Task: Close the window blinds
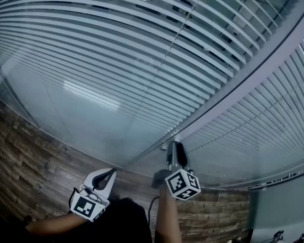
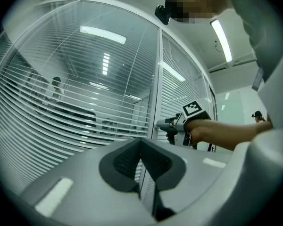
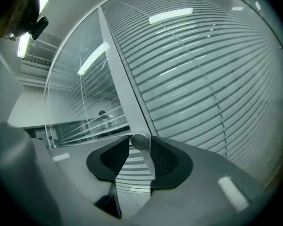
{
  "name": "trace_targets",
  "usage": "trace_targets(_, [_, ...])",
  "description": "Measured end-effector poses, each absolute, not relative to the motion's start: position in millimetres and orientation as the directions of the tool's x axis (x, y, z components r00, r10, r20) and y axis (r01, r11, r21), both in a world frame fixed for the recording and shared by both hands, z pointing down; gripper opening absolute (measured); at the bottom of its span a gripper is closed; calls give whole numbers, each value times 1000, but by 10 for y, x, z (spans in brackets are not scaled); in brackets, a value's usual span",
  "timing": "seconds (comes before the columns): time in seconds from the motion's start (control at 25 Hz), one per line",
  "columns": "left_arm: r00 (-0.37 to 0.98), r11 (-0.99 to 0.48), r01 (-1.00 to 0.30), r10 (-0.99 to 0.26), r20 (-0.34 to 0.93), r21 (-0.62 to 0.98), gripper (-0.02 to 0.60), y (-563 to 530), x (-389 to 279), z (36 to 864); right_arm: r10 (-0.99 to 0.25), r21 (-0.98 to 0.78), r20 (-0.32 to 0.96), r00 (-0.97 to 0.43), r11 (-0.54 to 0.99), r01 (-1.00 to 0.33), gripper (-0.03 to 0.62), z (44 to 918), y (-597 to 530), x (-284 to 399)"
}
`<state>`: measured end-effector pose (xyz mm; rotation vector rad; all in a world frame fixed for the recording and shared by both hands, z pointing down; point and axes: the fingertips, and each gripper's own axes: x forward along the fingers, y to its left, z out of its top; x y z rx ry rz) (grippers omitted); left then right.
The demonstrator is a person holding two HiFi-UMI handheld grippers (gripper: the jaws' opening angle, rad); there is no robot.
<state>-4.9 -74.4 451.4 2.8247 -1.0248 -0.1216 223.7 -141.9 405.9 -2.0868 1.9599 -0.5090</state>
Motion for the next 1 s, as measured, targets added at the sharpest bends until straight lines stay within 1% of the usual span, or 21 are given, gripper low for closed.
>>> trace_targets(0.28, [760,-755,-639,-649,-28,143,0,-753,-65,4522,-995,-418,86,56,-87,-904,130,4081,-1427,2253])
trace_targets(0.4, [759,-753,-641,-651,-22,151,0,-767,-71,4533,-993,-393,95,70,-102,-914,129,4094,-1446,2256])
trace_targets(0.64, [758,-751,-641,-652,-23,161,0,-796,-74,4496,-988,-199,137,68,-94,-976,127,4099,-1476,2256])
trace_targets(0.76, [755,-747,-646,-655,-6,157,0,-840,-66,4561,-986,-115,156,60,-78,-990,127,4120,-1511,2264])
trace_targets(1.0, [767,-757,-635,-642,5,157,0,-819,-56,4583,-974,121,206,90,-66,-990,127,4100,-1517,2211])
